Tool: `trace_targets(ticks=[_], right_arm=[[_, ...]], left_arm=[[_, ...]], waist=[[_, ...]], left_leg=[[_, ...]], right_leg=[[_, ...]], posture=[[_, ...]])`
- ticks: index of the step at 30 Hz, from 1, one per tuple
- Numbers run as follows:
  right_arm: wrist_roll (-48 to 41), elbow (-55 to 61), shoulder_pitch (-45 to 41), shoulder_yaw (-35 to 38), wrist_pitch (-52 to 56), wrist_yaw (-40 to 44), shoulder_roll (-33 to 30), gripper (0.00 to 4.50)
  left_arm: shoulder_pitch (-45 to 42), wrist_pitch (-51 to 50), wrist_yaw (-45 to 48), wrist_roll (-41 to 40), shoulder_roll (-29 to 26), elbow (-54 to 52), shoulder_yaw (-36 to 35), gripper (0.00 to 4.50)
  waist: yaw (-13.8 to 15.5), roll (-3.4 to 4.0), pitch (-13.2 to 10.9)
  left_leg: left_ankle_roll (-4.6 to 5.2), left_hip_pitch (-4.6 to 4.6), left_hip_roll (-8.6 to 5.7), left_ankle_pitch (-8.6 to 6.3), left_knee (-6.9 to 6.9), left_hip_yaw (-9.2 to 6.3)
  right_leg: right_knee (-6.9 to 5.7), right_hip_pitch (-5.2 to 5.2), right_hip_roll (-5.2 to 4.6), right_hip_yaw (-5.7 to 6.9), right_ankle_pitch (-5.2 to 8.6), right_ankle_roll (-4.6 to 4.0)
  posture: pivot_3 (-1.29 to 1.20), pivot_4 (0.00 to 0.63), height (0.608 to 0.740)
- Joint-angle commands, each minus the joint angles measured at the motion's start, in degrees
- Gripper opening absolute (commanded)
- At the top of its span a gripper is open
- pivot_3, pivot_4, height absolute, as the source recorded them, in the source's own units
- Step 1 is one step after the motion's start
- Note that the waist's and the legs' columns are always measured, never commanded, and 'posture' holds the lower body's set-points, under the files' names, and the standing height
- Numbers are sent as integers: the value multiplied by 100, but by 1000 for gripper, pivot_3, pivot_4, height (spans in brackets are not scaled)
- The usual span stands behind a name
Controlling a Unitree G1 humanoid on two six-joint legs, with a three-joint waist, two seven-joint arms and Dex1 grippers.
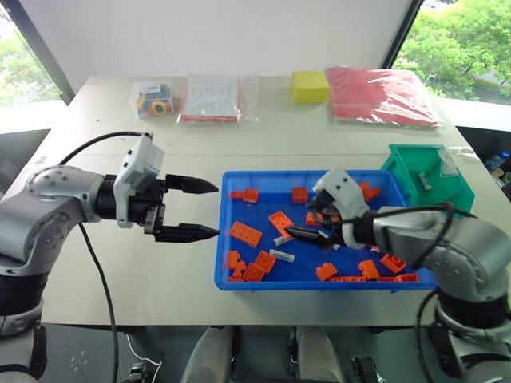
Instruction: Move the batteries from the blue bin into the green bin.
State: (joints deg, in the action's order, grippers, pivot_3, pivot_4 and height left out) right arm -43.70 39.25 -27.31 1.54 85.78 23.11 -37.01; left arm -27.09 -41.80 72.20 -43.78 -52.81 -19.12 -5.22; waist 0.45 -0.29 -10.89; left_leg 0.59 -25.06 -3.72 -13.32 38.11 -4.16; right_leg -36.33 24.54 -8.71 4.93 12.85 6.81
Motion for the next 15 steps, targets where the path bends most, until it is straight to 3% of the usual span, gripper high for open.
trace_targets(ticks=[1,9,15], right_arm=[[-226,294,153,33,-132,302,-146,4284],[38,-67,287,-613,-619,528,-237,4284],[453,-327,484,-1355,-1363,986,-653,4284]], left_arm=[[24,79,92,-81,-50,-144,-62,4500],[-16,88,184,-76,-69,-193,-33,4500],[-44,106,194,-52,-64,-191,-28,4500]], waist=[[-8,0,0],[-15,0,0],[16,-1,-1]], left_leg=[[0,0,1,0,0,0],[0,2,13,0,0,7],[-1,2,13,0,1,10]], right_leg=[[0,0,1,0,0,0],[0,2,8,-1,-5,-8],[3,1,7,-2,-5,-8]], posture=[[0,150,692],[0,150,692],[0,150,692]])
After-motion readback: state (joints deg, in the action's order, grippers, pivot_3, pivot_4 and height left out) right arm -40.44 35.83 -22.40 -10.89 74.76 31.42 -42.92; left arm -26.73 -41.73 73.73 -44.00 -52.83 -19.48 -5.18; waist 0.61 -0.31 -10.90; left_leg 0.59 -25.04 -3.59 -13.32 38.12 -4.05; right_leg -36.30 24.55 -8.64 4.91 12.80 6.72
